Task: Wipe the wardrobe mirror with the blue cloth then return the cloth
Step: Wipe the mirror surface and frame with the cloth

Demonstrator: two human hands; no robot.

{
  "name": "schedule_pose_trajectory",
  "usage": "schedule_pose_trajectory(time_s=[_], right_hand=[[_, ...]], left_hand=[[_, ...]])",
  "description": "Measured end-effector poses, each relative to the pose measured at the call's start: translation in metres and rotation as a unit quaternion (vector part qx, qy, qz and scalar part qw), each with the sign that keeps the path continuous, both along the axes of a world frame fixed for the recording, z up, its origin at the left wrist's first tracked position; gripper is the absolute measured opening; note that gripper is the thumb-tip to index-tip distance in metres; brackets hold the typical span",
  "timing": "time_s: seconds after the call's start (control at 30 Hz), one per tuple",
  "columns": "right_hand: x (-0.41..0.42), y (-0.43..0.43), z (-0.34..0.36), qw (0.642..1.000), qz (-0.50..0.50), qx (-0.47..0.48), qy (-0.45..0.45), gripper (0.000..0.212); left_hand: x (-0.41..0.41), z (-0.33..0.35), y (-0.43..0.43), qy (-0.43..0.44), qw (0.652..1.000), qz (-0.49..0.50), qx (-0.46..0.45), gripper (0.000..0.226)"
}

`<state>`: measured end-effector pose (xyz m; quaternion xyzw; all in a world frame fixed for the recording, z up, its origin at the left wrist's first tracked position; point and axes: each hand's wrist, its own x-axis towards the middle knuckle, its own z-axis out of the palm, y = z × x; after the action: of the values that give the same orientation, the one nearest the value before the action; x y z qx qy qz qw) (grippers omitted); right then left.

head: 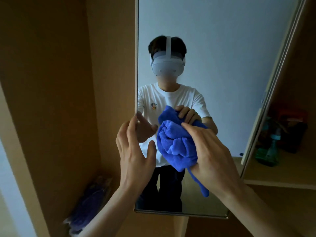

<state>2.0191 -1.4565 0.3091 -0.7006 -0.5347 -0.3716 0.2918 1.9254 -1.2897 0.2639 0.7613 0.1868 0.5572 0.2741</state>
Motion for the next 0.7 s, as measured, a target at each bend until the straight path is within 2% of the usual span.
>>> schedule_pose_trajectory(time_s=[0.13,0.3,0.57,0.7], right_hand=[[-0.003,-0.006,0.069,0.998,-0.002,-0.055,0.014,0.070],[-0.019,-0.017,0.166,0.997,0.007,-0.078,0.020,0.059],[-0.035,-0.031,0.270,0.994,0.011,-0.108,-0.022,0.043],[-0.042,-0.029,0.294,0.992,0.030,-0.112,-0.044,0.039]], left_hand=[[-0.017,0.068,-0.012,0.043,0.998,-0.027,0.048,0.086],[-0.033,0.154,-0.037,0.109,0.987,-0.093,0.072,0.091],[-0.050,0.261,-0.064,0.071,0.981,-0.135,0.120,0.108],[-0.060,0.294,-0.069,0.082,0.972,-0.128,0.179,0.100]])
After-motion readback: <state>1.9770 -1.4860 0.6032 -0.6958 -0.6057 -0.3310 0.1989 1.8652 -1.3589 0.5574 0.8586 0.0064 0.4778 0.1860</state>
